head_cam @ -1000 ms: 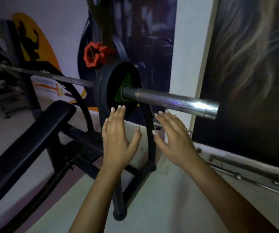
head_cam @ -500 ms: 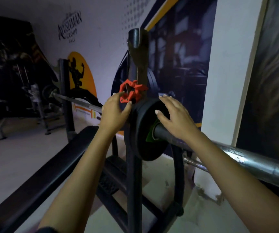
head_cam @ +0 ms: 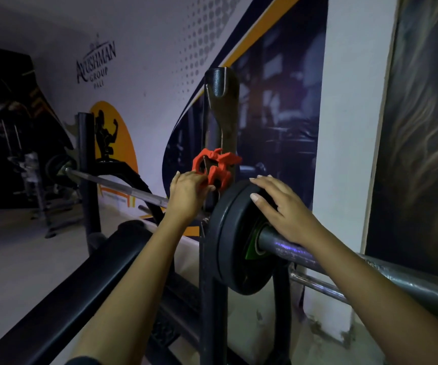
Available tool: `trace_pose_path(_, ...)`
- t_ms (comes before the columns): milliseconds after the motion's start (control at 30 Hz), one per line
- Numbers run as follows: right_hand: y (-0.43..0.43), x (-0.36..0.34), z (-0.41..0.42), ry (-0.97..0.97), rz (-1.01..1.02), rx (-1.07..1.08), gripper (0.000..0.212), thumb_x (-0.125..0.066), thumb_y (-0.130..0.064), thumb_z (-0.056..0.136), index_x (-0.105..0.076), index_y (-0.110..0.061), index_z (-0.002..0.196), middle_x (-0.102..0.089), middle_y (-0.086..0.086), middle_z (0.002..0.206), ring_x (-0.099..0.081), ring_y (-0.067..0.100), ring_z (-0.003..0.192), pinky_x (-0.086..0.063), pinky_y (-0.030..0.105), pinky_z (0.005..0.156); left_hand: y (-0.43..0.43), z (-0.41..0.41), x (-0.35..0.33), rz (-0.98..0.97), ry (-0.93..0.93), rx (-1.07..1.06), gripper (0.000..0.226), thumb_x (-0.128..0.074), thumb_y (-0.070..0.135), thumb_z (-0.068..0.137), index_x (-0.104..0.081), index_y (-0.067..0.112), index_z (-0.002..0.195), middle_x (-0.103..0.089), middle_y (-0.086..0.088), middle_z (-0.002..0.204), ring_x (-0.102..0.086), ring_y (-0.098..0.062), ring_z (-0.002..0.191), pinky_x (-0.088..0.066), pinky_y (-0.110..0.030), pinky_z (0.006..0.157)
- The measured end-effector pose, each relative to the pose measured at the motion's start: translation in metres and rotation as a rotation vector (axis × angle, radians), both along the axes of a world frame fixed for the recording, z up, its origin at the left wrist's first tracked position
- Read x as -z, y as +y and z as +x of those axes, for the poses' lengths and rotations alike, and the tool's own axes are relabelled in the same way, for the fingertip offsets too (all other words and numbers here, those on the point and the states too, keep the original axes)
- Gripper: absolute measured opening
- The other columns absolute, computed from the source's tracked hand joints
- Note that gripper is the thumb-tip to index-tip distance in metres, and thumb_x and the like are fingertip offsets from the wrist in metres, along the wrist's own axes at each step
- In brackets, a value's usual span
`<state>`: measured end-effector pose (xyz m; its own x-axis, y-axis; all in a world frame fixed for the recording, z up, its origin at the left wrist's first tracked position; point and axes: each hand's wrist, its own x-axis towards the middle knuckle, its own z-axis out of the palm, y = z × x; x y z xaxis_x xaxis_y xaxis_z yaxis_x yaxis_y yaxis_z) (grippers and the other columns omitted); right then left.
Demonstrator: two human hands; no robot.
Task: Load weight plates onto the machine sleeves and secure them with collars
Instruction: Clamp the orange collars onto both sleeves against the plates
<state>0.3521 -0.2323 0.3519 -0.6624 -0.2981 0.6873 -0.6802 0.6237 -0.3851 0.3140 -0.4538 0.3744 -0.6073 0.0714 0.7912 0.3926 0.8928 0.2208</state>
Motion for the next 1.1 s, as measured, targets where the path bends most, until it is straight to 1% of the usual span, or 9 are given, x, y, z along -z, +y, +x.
trace_pose_path(100,0.0,-0.001,0.001,0.008,-0.009,0.005,0.055,-0.032,-0.058,0.085,-0.039,-0.033,0.134,-0.036,-0.005,0.146,-0.018,0.002,0.135,-0.021,0.033,0.111,-0.001,0.004,0.001,0.084,0.047,0.061,0.014,-0.063,0.015,0.085,-0.067,0.006,0.095,-0.068,-0.014,0.087,-0.058,-0.033,0.088,-0.035,-0.052,0.096)
trace_pose_path(233,0.0,0.0,0.001,0.001,-0.011,0.005,0.053,-0.033,-0.057,0.086,-0.038,-0.035,0.135,-0.035,-0.007,0.146,-0.015,-0.007,0.129,-0.025,0.036,0.111,-0.002,0.013,-0.008,0.205,0.124,0.109,0.023,-0.061,0.007,0.085,-0.064,-0.002,0.106,-0.066,-0.023,0.099,-0.057,-0.04,0.092,-0.04,-0.054,0.094)
trace_pose_path(400,0.0,0.0,0.002,-0.016,-0.02,-0.009,0.054,-0.034,-0.059,0.085,-0.038,-0.037,0.134,-0.034,-0.01,0.146,-0.015,-0.007,0.13,-0.029,0.043,0.11,-0.003,0.028,-0.019,0.303,0.234,0.152,0.027,-0.061,0.012,0.087,-0.062,-0.002,0.109,-0.064,-0.02,0.103,-0.057,-0.032,0.094,-0.043,-0.035,0.084)
trace_pose_path(533,0.001,-0.003,0.005,-0.074,-0.091,-0.022,0.054,-0.04,-0.057,0.085,-0.041,-0.033,0.133,-0.036,-0.007,0.145,-0.02,0.0,0.133,-0.031,0.043,0.109,0.005,0.053,-0.017,0.251,0.295,0.187,0.024,-0.061,0.014,0.086,-0.064,0.001,0.106,-0.065,-0.016,0.097,-0.057,-0.028,0.087,-0.042,-0.03,0.08)
trace_pose_path(633,0.003,-0.005,0.017,-0.05,-0.16,0.004,0.046,-0.046,-0.046,0.09,-0.048,-0.024,0.13,-0.043,-0.002,0.14,-0.031,0.008,0.132,-0.029,0.029,0.106,0.022,0.079,-0.011,0.177,0.329,0.207,0.023,-0.06,0.017,0.084,-0.065,0.002,0.101,-0.065,-0.014,0.089,-0.058,-0.029,0.081,-0.044,-0.034,0.076)
trace_pose_path(733,0.007,-0.011,0.042,-0.112,-0.372,-0.05,0.027,-0.053,-0.041,0.088,-0.063,-0.025,0.107,-0.062,-0.008,0.112,-0.054,0.003,0.109,-0.041,0.016,0.091,0.046,0.104,-0.004,0.095,0.337,0.185,0.024,-0.06,0.018,0.084,-0.066,0.0,0.098,-0.065,-0.015,0.085,-0.059,-0.032,0.078,-0.043,-0.038,0.077)
trace_pose_path(833,0.021,-0.023,0.075,-0.334,-0.623,-0.2,0.024,-0.055,-0.047,0.085,-0.066,-0.027,0.085,-0.07,-0.001,0.092,-0.065,0.013,0.09,-0.05,0.03,0.082,0.083,0.13,0.006,0.004,0.354,0.15,0.021,-0.064,0.012,0.082,-0.066,-0.002,0.097,-0.066,-0.016,0.086,-0.06,-0.034,0.079,-0.044,-0.041,0.079)
trace_pose_path(933,0.053,-0.029,0.108,-0.463,-0.676,-0.275,0.031,-0.059,-0.046,0.083,-0.068,-0.017,0.091,-0.07,0.006,0.089,-0.069,0.021,0.082,-0.054,0.034,0.072,0.129,0.158,0.017,-0.067,0.376,0.146,0.021,-0.064,0.011,0.082,-0.065,-0.003,0.098,-0.066,-0.016,0.085,-0.06,-0.034,0.08,-0.044,-0.044,0.081)
trace_pose_path(1100,0.132,-0.024,0.154,-0.546,-0.744,-0.322,0.039,-0.066,-0.033,0.082,-0.063,0.005,0.093,-0.063,0.013,0.078,-0.066,0.022,0.069,-0.057,0.029,0.058,0.218,0.201,0.032,-0.123,0.358,0.095,0.021,-0.064,0.01,0.082,-0.066,-0.001,0.1,-0.066,-0.015,0.088,-0.062,-0.034,0.084,-0.041,-0.048,0.091)
